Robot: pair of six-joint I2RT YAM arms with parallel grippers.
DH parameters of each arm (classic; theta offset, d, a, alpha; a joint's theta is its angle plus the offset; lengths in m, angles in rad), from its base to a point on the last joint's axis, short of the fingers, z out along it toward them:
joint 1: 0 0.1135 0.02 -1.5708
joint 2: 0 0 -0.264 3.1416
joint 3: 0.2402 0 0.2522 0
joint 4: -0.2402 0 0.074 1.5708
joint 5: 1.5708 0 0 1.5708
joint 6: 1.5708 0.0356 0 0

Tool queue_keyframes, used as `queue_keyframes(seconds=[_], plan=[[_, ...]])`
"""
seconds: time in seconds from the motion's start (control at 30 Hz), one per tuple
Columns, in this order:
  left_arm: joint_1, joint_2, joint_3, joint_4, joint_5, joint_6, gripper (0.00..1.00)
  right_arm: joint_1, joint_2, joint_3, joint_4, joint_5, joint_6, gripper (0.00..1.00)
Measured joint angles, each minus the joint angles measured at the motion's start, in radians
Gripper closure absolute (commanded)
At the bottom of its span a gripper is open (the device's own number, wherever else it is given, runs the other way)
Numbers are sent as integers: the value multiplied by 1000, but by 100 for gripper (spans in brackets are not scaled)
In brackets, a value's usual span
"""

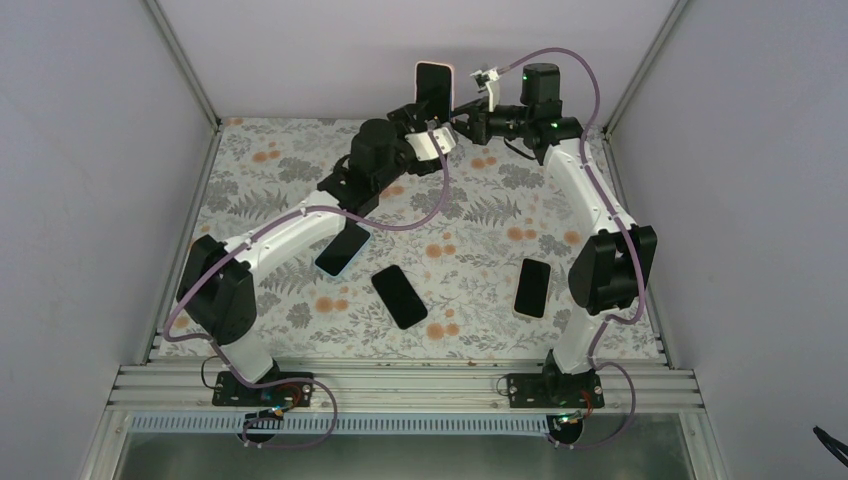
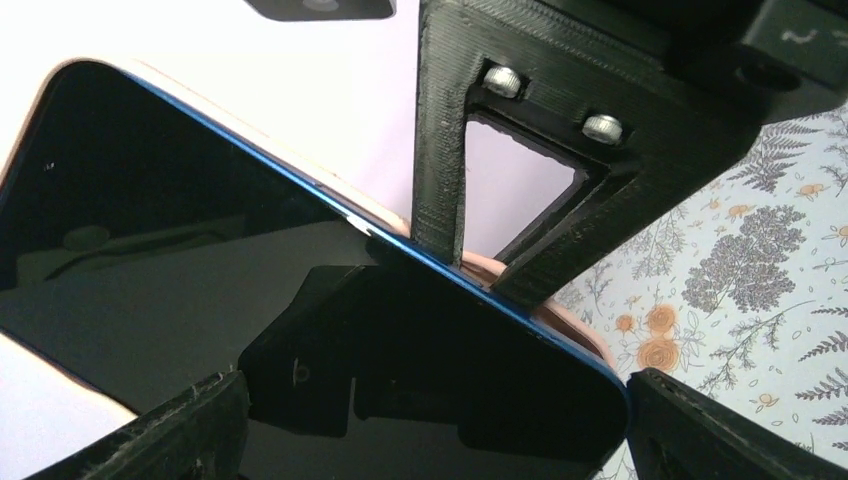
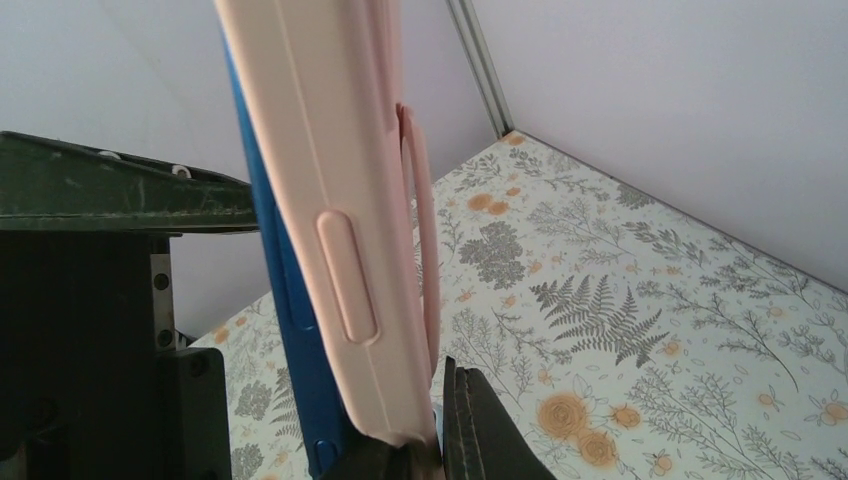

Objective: Take the phone out of the phone case
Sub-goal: Remove the phone case from the phone.

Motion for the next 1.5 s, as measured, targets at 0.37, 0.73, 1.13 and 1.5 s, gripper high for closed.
queue_keyframes(seconds=[0.37, 0.73, 1.13, 1.5], plan=[[-21, -6, -41, 87, -96, 25, 14, 1, 0, -1, 45, -6, 12, 97], [-136, 46, -272, 734, -388, 419, 12, 13, -4, -44, 91, -11, 21, 97], [-146, 280, -184, 1152, -470, 689, 32, 21, -6, -62, 113, -9, -35, 97], [-154, 329, -154, 1199, -465, 723, 53, 19, -16, -35, 39, -29, -196, 97]])
